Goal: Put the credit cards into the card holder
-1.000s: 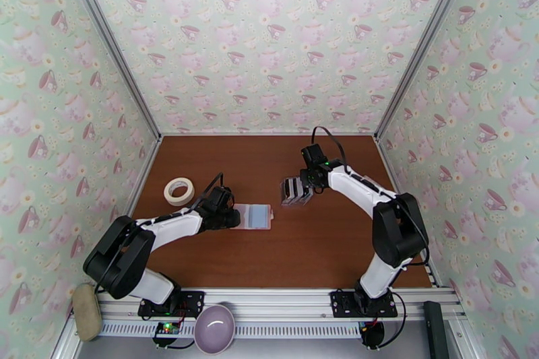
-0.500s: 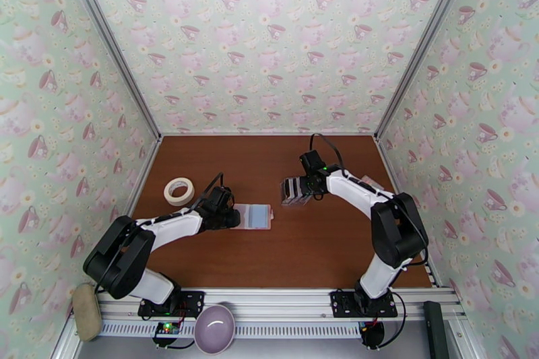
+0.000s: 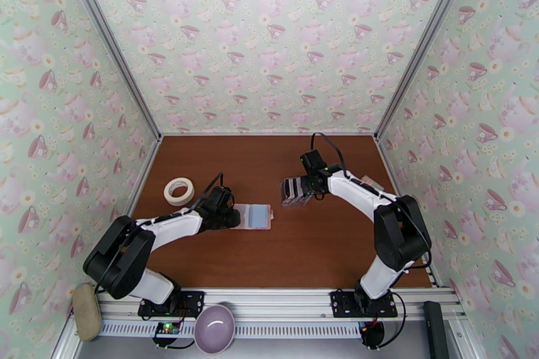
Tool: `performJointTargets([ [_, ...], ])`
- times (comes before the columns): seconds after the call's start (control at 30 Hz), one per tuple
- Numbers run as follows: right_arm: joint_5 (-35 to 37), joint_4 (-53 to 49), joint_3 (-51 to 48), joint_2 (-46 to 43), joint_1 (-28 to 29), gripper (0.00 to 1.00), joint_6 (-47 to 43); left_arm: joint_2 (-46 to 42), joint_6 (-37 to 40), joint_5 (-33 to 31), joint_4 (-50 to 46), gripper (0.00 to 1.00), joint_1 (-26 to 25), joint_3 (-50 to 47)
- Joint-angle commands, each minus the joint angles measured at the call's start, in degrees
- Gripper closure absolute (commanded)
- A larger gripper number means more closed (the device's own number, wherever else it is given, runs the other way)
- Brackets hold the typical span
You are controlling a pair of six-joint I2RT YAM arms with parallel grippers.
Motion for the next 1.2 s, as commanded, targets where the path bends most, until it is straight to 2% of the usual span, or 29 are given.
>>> performJointTargets([
  [0.0,1.8,-1.7,1.1,-1.3,0.1,0.68,-0.6,-0.8,-0.3,0.5,-1.0,0.65,-0.1,0.4],
  [0.27,0.9,-1.7,1.2,-1.6,0.1,0.79,-0.6,-0.5,-0.4,0.5,-0.8,0.65,-0.2,0.4],
  [0.7,1.0,-2.8,2.0,-2.4,0.8,0.92,-0.8,-0.5,-0.4,0.6,-0.9,0.65,-0.3,0.8],
  [1.03,-1.4,-3.0,1.9,-4.3,1.1,0.96,-0.2,-0.9,-0.4,0.4,-1.2,0.65,-0.3,0.6],
  [1.17,-4.4,-2.3,1.3,-6.1,1.1,0.97,0.7,-1.2,-0.3,0.3,-1.5,0.65,-0.3,0.7],
])
